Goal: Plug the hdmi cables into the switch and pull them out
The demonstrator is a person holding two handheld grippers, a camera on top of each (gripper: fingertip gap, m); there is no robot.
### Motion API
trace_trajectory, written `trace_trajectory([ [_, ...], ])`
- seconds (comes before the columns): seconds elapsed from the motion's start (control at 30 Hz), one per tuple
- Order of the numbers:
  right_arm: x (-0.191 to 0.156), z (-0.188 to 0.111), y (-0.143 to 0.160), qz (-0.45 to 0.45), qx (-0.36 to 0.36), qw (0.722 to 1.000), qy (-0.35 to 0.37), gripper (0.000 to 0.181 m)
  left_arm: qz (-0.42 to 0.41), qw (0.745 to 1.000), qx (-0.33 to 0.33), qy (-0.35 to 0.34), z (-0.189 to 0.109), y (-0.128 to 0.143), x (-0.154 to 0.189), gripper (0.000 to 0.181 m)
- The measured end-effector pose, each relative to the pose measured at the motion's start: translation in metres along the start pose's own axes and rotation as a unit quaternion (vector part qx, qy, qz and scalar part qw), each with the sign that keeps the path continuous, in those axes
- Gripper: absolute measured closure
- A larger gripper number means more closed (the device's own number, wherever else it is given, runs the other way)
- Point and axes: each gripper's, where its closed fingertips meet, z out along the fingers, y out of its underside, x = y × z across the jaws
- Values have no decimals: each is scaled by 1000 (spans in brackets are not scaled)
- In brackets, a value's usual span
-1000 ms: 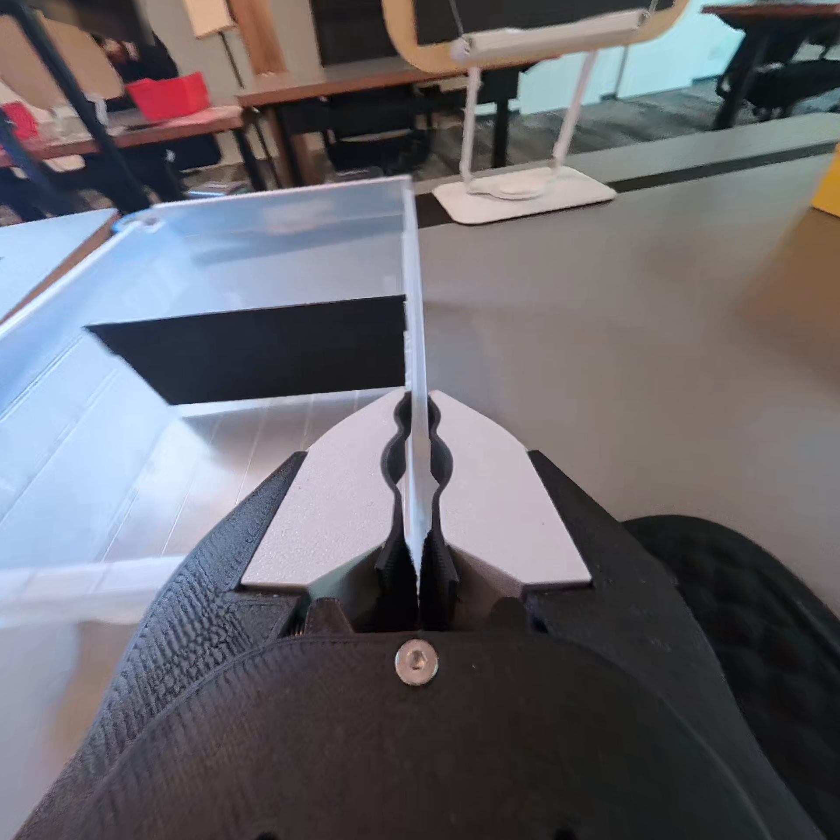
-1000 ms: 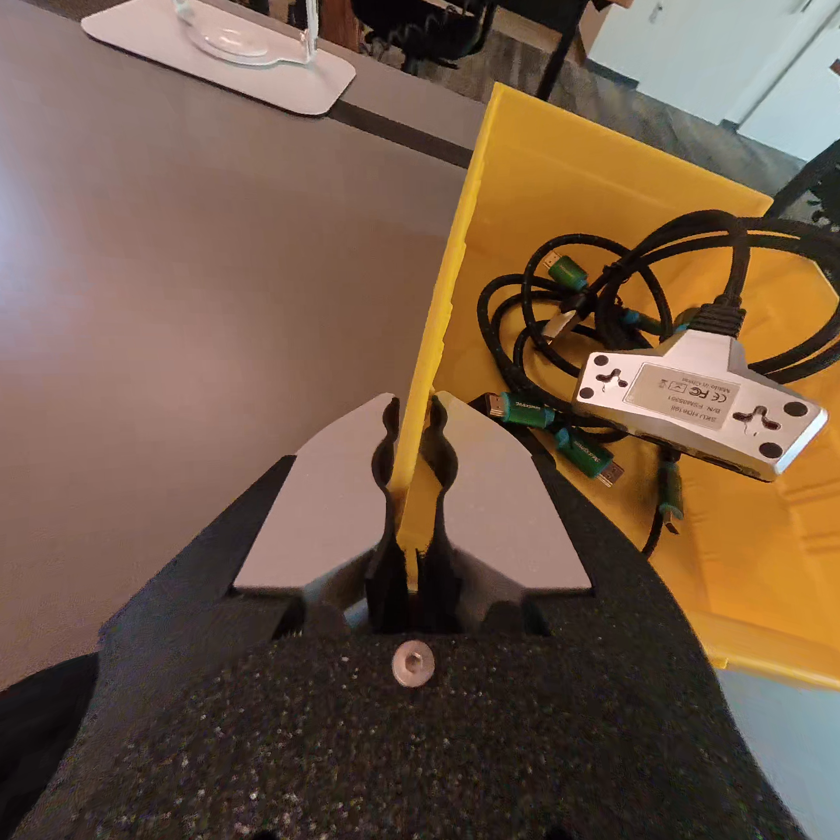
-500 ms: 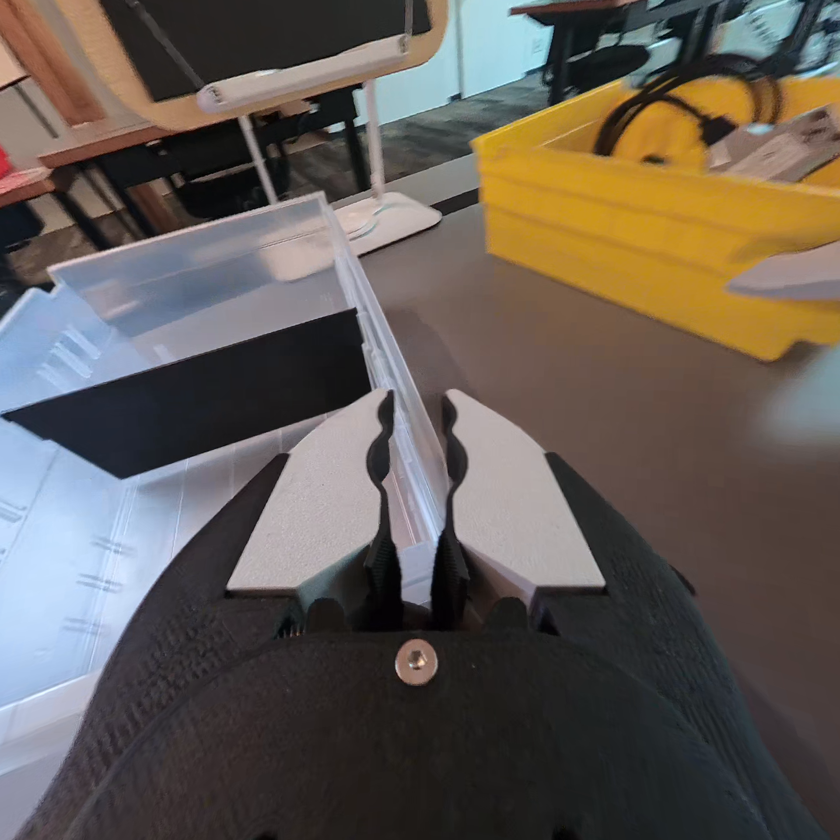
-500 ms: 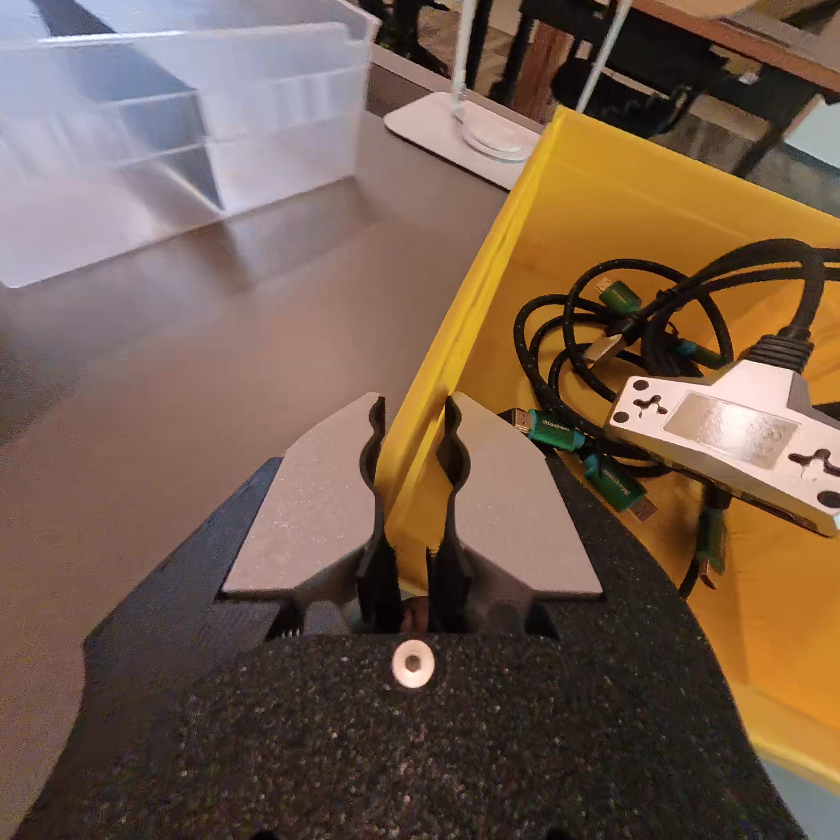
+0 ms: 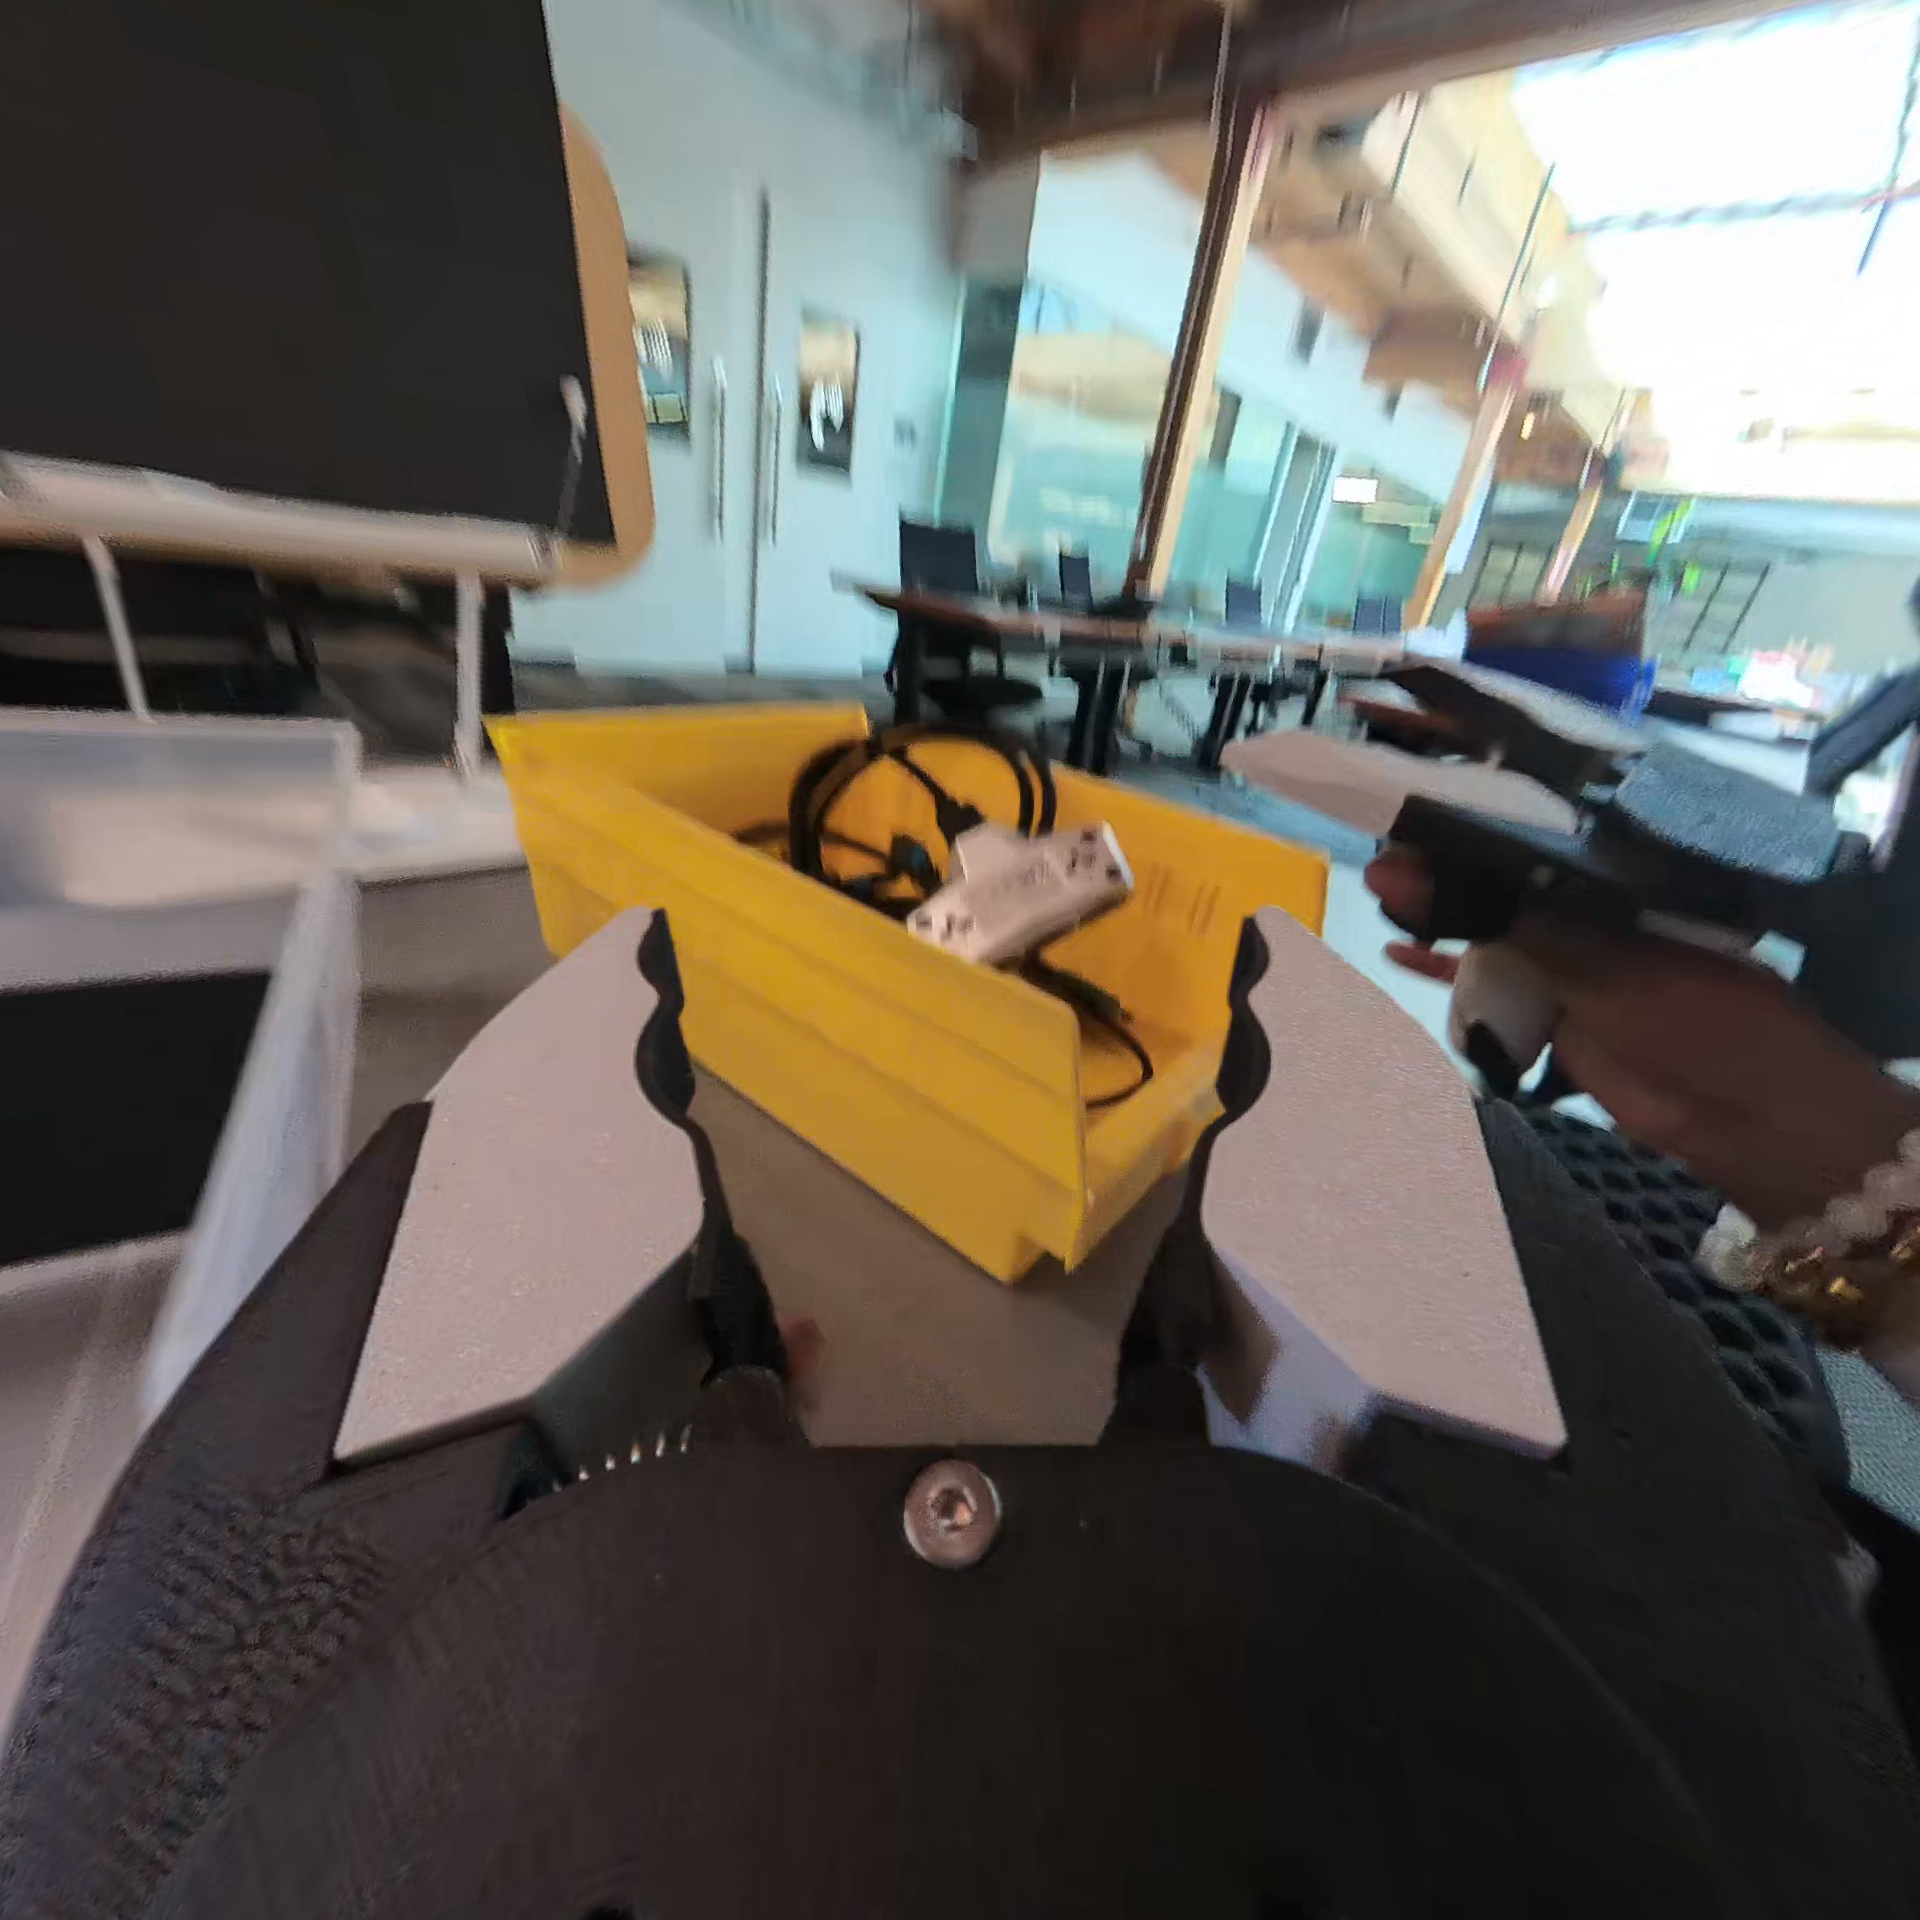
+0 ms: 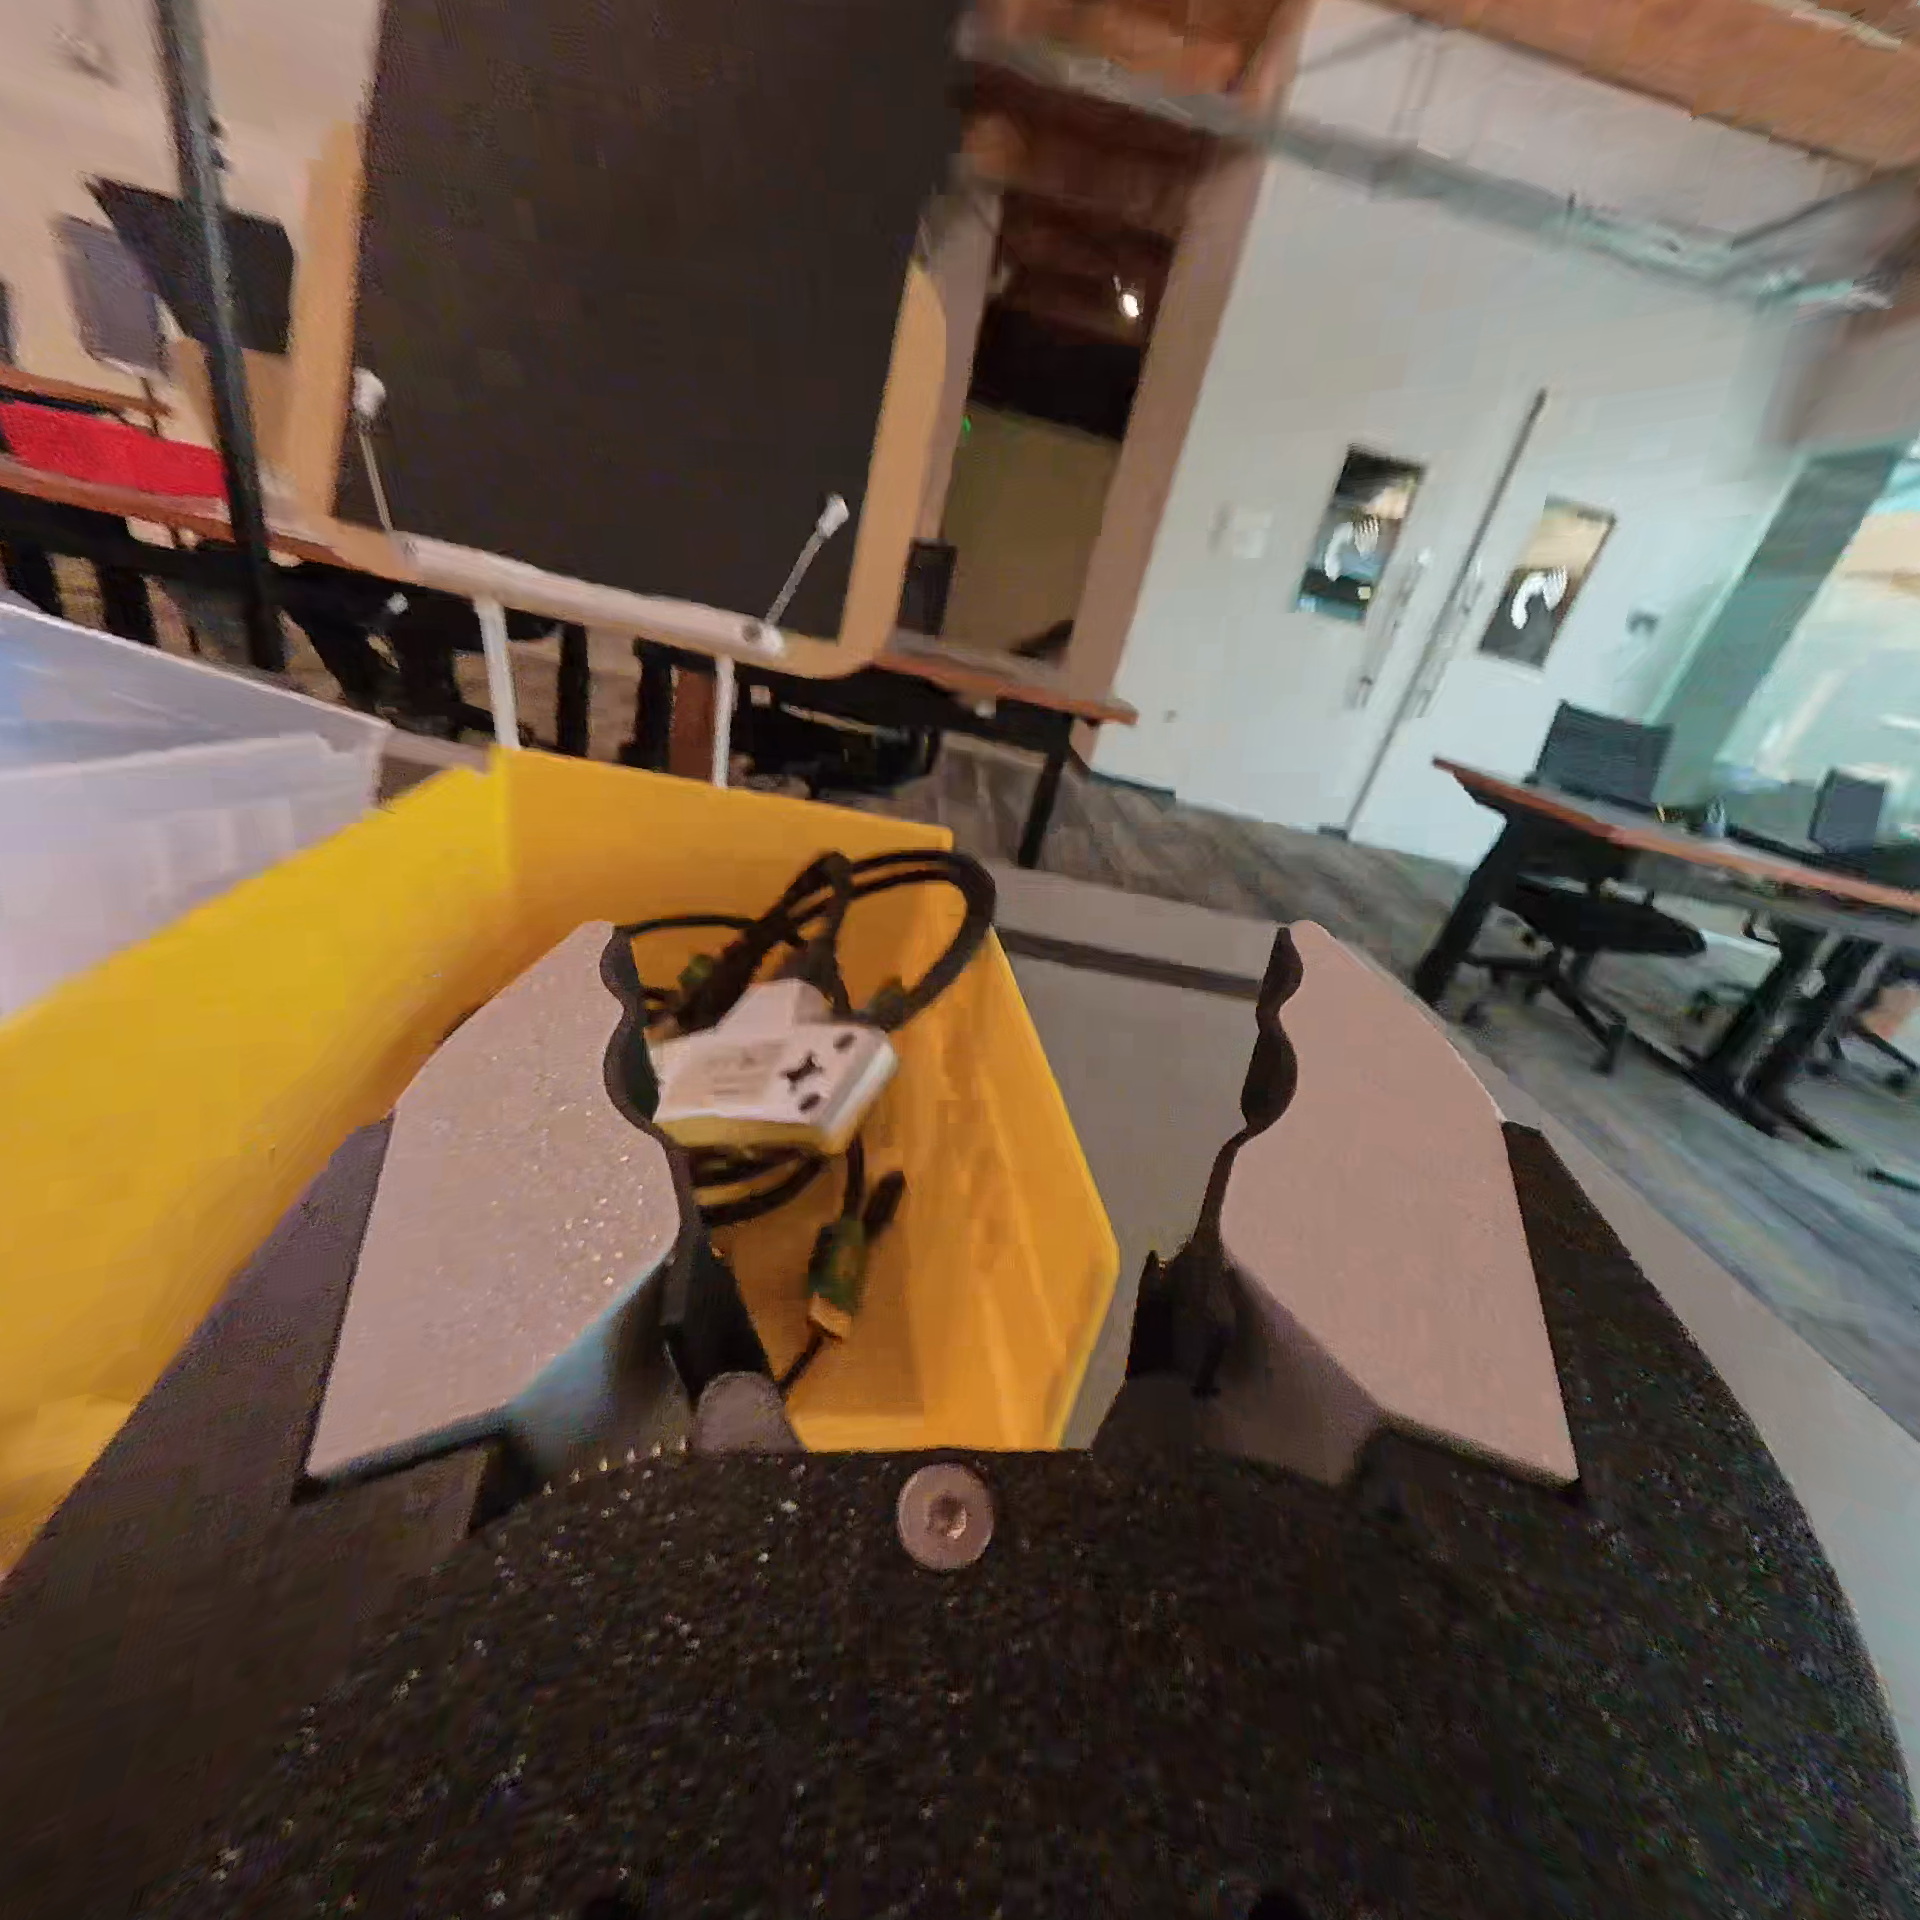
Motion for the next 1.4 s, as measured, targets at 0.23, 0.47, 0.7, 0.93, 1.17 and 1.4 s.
trace_trajectory([
  [0.23, 0, 8, 100, 41, -228, 969, -89, 72, 70, 989, -130, -16, 37, 55, 3, 79],
  [0.47, 4, 17, 109, 38, -250, 963, -96, 171, 8, 986, -161, -51, 62, 65, -15, 100],
  [0.7, -9, 7, 102, -37, -240, 967, -76, 172, 46, 985, -125, -106, 54, 54, -35, 155],
  [0.93, -1, -9, 50, -32, -127, 991, -24, 174, 79, 992, -32, -92, 38, 6, -17, 156],
  [1.17, -35, -10, -54, -9, -12, 999, -42, 174, 125, 983, 55, -124, -14, -87, -29, 157],
  [1.4, -147, -5, -121, 13, 64, 985, -162, 174, 159, 952, 87, -248, -128, -138, -74, 156],
])
